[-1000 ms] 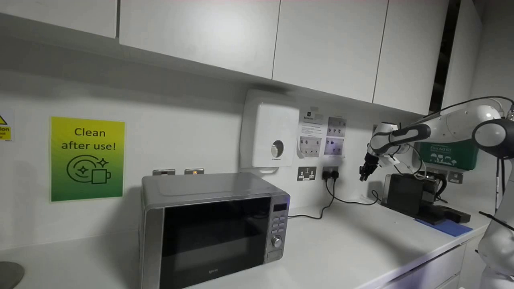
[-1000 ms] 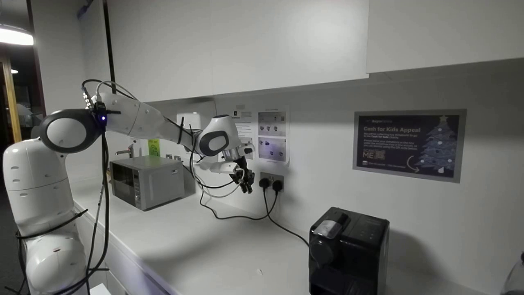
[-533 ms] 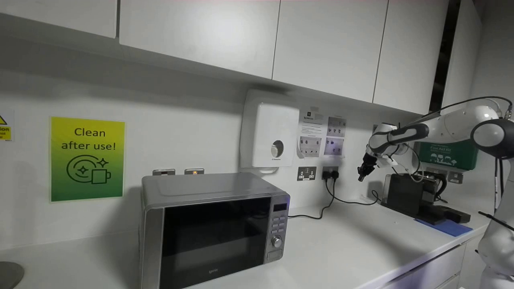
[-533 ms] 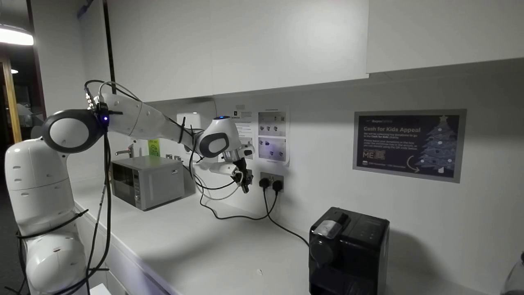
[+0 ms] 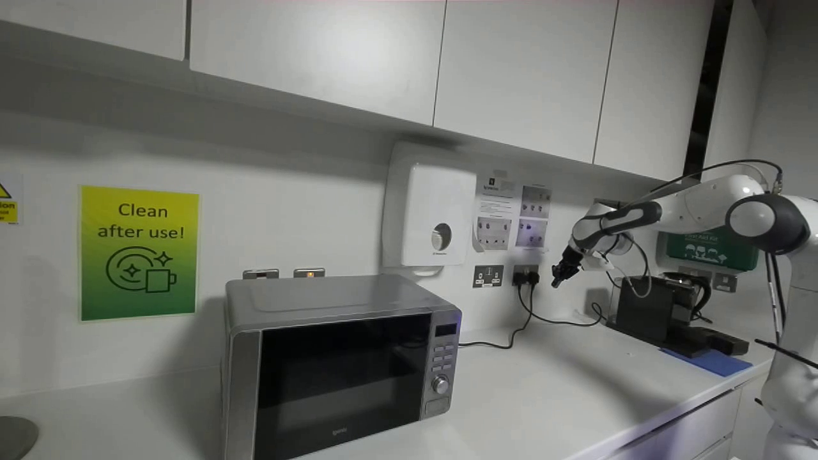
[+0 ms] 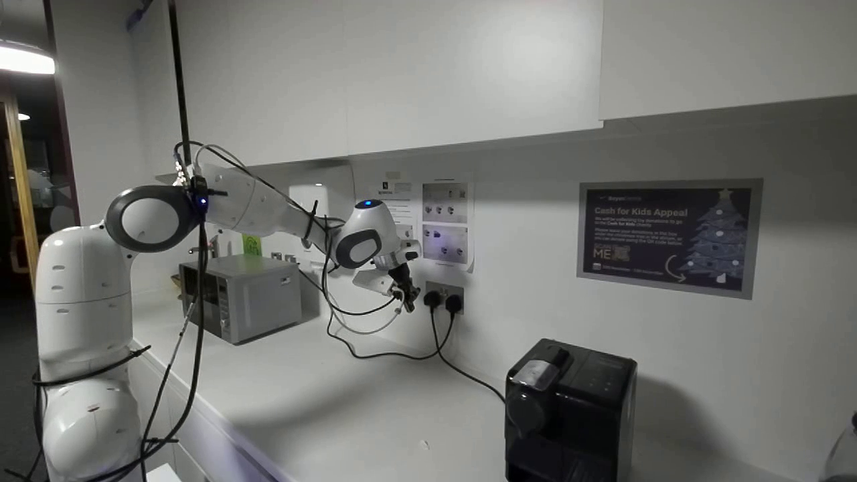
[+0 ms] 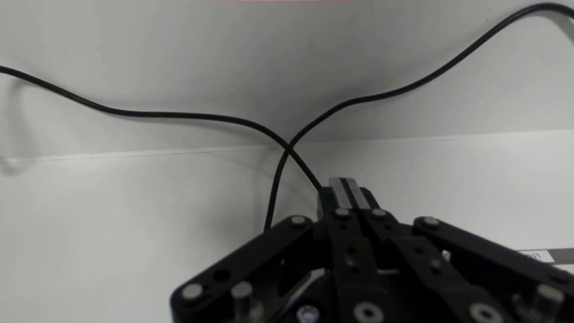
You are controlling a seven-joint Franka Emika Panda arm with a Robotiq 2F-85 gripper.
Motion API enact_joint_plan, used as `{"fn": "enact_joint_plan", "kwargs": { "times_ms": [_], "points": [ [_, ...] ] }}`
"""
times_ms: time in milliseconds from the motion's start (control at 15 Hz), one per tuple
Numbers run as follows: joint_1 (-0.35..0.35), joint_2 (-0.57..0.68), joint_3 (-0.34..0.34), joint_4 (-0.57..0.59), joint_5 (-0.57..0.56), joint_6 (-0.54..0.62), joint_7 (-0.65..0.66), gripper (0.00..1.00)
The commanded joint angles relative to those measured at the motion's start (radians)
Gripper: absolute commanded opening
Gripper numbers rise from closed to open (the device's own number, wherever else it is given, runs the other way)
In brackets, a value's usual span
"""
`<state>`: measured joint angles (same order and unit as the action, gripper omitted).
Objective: Flip the left switch on the socket
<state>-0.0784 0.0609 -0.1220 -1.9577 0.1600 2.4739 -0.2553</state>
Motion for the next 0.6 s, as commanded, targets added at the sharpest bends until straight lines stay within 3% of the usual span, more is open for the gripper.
{"fn": "enact_joint_plan", "kwargs": {
  "times_ms": [0, 533],
  "points": [
    [-0.013, 0.093, 0.027, 0.119, 0.040, 0.035, -0.001, 0.00],
    [-0.033, 0.226, 0.067, 0.305, 0.018, 0.036, -0.047, 0.00]
  ]
}}
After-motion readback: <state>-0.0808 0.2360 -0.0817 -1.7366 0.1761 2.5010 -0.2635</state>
